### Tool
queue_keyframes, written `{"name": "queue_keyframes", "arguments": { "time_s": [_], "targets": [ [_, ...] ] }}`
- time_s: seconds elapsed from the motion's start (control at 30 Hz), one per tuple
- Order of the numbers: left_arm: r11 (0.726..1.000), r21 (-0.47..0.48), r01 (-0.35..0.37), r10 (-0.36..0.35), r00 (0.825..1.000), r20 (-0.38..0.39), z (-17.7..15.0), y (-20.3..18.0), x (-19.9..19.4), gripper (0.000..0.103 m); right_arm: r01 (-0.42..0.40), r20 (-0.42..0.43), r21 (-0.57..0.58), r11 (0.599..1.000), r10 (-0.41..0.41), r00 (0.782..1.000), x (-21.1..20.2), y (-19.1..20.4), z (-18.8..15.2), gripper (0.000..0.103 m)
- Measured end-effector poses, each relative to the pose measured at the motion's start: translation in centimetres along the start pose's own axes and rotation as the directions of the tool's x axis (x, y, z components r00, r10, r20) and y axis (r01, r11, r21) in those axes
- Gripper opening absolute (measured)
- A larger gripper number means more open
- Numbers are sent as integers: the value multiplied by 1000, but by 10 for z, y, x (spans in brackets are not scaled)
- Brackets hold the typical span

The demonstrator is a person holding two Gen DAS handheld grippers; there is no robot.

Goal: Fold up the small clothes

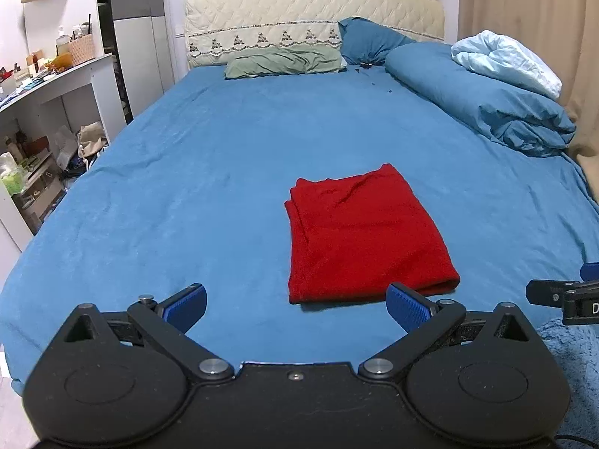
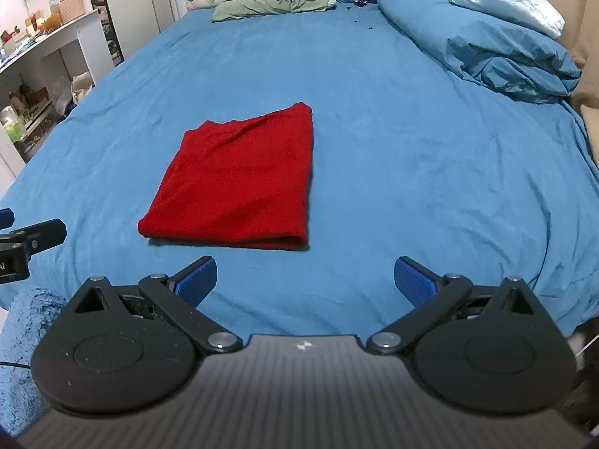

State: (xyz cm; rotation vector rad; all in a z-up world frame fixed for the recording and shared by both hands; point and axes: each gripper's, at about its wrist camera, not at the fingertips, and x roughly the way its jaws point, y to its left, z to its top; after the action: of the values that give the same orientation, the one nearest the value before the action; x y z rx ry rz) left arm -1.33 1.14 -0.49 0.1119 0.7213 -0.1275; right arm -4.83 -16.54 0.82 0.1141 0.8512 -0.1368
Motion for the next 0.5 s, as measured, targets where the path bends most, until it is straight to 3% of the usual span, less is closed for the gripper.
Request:
{"name": "queue_keyframes", "arguments": {
  "time_s": [0.5],
  "targets": [
    [1000,-2,11,-11,1000,16,-2,-1,-9,103,-13,13,9,1000,13,1000,-6,-2,1,103]
  ]
}}
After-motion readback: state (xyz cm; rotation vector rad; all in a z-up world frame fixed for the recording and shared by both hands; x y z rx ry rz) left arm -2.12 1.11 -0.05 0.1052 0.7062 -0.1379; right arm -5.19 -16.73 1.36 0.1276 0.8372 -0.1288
